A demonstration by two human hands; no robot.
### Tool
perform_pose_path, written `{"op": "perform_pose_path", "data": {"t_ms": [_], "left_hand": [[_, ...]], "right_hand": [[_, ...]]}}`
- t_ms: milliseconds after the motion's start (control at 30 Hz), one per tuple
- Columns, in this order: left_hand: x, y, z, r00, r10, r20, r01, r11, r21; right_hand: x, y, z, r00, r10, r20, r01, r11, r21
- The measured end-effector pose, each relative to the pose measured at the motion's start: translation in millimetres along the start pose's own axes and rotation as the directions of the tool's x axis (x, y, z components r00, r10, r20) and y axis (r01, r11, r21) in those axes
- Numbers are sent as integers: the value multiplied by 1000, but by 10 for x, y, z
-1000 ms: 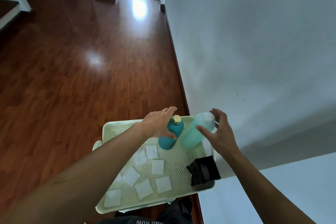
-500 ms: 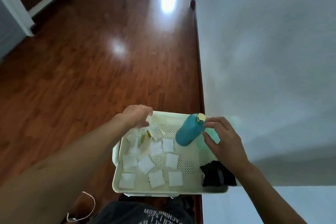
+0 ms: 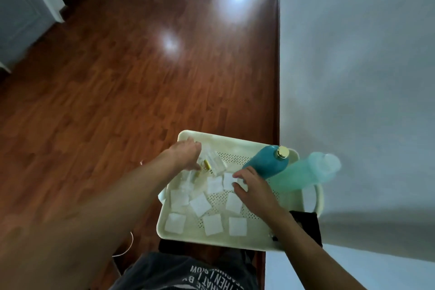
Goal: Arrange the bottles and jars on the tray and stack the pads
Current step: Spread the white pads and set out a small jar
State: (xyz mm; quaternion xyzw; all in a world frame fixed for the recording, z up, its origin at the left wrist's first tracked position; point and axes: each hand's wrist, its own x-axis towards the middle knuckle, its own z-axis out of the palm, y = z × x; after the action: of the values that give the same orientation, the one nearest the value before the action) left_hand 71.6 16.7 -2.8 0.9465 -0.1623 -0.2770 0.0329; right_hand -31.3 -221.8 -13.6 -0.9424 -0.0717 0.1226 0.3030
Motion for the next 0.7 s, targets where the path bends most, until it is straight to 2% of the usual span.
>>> {"op": "perform_pose_path", "data": {"t_ms": [200, 333, 500, 700], "left_hand": [[57, 63, 104, 998, -46, 40, 48, 998, -47], [99, 92, 128, 994, -99, 47, 102, 991, -84], [140, 110, 162, 987, -152, 54, 157, 983, -98], [131, 160, 220, 976, -209, 63, 215, 971, -108]], "right_hand": [[441, -56, 264, 967, 215, 136, -221, 975, 33], [725, -135, 399, 936, 313, 162, -319, 948, 15], [920, -161, 546, 938, 310, 155, -319, 947, 35], [962, -65, 675, 910, 385, 154, -402, 911, 93]]}}
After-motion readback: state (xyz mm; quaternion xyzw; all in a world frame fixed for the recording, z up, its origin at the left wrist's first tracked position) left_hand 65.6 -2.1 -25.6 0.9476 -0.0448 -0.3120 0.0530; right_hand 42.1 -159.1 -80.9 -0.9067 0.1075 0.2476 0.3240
